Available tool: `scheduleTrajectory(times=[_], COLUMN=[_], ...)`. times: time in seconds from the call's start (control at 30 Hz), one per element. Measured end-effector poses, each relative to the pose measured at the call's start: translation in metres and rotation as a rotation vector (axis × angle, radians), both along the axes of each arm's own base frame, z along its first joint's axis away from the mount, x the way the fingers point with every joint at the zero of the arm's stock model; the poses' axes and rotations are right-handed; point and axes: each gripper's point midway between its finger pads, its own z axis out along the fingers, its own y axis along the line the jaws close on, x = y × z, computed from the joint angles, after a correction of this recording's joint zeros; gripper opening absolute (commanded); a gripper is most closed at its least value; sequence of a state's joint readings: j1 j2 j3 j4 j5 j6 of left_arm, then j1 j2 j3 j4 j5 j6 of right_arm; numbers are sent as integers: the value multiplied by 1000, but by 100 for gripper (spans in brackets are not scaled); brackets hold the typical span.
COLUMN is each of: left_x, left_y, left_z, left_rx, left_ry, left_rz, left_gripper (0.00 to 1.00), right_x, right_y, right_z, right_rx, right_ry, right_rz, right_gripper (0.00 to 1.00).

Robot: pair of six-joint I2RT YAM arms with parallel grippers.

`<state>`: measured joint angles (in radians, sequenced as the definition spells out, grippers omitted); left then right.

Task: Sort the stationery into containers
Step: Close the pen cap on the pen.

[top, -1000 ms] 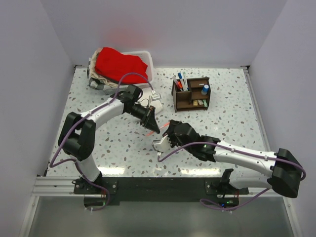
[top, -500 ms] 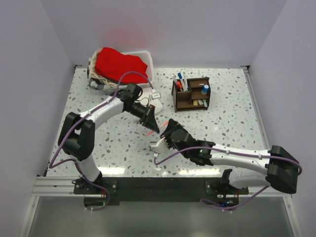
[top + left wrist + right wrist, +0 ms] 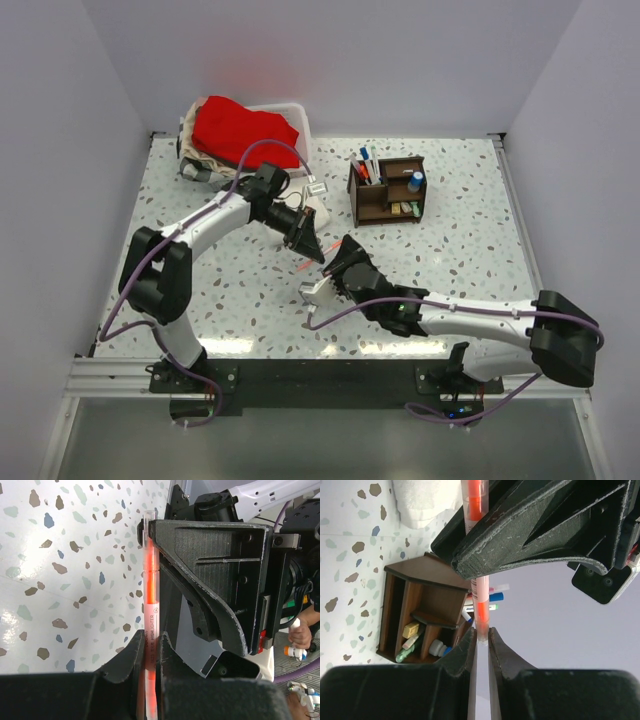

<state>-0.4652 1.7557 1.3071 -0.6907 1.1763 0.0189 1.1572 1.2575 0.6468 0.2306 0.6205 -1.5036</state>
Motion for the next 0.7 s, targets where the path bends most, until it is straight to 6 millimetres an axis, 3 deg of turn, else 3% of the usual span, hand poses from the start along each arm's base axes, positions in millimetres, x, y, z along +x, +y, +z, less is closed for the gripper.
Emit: scheduleTrajectory(times=[0.7], left_x=[-3], left_y=[-2], left_z=[-8], left_rx=[32], left_ry=[65], left_rz=[-9], left_gripper=[0], right_x=[-5], right_y=[3], right_z=[-11], right_rx=[-17], right_ry=[66], right_rz=[33], right_gripper=[0])
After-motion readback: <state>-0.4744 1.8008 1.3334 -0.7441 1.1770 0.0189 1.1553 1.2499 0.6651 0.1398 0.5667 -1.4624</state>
